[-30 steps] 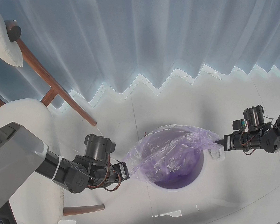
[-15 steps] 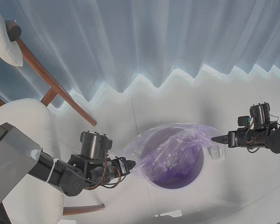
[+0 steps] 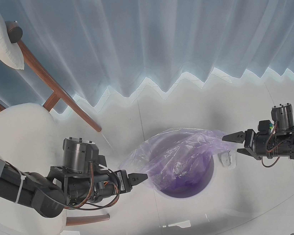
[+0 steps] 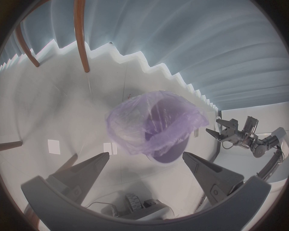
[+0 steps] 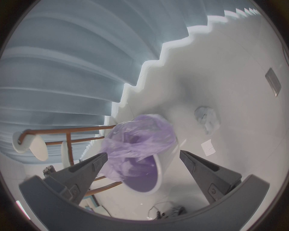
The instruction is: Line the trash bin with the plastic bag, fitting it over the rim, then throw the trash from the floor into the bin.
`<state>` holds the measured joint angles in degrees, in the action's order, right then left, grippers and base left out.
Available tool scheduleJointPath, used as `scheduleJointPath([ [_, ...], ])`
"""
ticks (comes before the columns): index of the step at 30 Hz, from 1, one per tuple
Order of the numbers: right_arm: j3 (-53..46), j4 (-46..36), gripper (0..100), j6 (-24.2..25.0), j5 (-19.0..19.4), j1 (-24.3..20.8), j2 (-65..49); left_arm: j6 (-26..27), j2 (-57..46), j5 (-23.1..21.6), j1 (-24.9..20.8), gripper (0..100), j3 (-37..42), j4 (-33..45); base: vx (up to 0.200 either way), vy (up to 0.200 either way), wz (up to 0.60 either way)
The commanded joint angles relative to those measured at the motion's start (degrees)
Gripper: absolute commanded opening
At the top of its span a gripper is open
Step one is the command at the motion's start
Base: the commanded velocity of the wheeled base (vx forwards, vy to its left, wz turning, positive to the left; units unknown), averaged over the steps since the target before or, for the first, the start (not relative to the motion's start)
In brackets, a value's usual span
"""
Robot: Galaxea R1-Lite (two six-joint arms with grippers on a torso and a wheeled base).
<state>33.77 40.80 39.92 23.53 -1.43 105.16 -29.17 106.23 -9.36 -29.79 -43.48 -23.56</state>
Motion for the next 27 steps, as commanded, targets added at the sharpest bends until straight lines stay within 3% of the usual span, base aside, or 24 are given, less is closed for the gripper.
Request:
scheduleJointPath([
  [1,1.65,-2.04,100,3.32,-1.03,-3.23,-3.38,-0.53,-4.45,-1.27,0.0,100,2.18,0.27,0.0,0.0,0.0],
  [8,10.35,-13.2,100,11.58,-6.48,-7.01,-2.68,-2.38,-3.22,-0.13,-1.32,100,-3.63,6.07,0.0,0.0,0.0],
  [17,13.17,-14.43,100,19.84,-13.77,-10.61,1.89,-23.83,-0.06,5.85,-5.63,100,-9.78,13.9,0.0,0.0,0.0],
  [27,16.51,-14.35,100,26.43,-15.35,-11.32,6.9,-37.54,5.3,7.17,-5.89,100,-12.33,16.53,0.0,0.0,0.0],
])
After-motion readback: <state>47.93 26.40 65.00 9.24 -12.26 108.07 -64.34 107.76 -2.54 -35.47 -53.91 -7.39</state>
